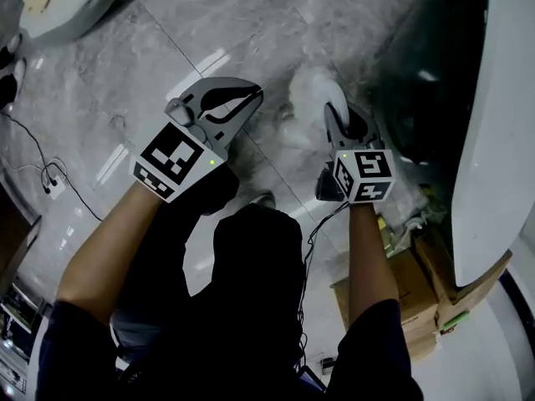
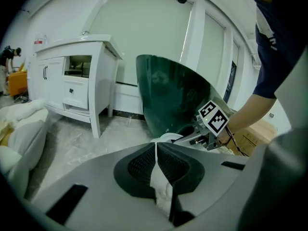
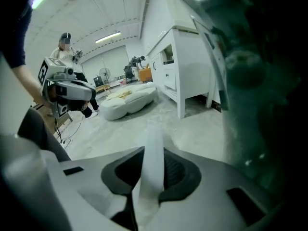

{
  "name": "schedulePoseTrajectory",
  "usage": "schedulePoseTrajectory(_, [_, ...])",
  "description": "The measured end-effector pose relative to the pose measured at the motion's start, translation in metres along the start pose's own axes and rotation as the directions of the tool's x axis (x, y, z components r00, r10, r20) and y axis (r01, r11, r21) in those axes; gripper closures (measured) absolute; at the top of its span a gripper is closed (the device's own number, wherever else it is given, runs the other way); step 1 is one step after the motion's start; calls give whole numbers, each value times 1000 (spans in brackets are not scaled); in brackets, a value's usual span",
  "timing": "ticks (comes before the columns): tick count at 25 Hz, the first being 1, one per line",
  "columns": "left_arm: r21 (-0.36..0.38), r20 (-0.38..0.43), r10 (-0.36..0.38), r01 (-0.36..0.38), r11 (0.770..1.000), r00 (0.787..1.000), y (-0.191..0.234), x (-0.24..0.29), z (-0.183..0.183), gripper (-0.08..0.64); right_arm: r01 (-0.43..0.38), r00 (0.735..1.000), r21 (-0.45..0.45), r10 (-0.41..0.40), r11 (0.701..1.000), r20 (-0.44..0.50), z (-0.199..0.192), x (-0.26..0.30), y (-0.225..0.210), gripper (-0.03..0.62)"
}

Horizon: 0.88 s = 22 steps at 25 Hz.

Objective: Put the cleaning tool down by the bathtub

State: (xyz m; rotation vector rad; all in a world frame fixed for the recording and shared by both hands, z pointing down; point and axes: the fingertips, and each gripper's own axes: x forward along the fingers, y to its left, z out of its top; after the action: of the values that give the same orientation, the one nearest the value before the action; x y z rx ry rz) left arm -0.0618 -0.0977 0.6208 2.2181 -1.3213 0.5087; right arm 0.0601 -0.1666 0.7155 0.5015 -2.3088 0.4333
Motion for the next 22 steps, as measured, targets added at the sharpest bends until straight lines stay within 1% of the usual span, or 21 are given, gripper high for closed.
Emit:
schedulePoseTrajectory(6, [-22,26,20,-20,1000,999,2,48,-44,526,-26,1000,-89,25,996,-13,-49,56,-17,503])
schedulePoseTrajectory(11, [-42,30,28,-27,999,999,8,82,-85,526,-50,998,-182,42,982,-45,-91,102,-29,503])
schedulePoseTrajectory(15, [-47,20,33,-32,998,999,13,98,-116,526,-50,998,-228,37,972,-59,-119,132,-39,503])
schedulePoseTrajectory(18, [-51,18,43,-42,998,999,16,105,-132,526,-55,997,-261,39,964,-67,-137,149,-43,503])
schedulePoseTrajectory(22, [-53,24,65,-63,997,998,24,114,-150,526,-69,996,-326,44,943,-83,-156,173,-46,503])
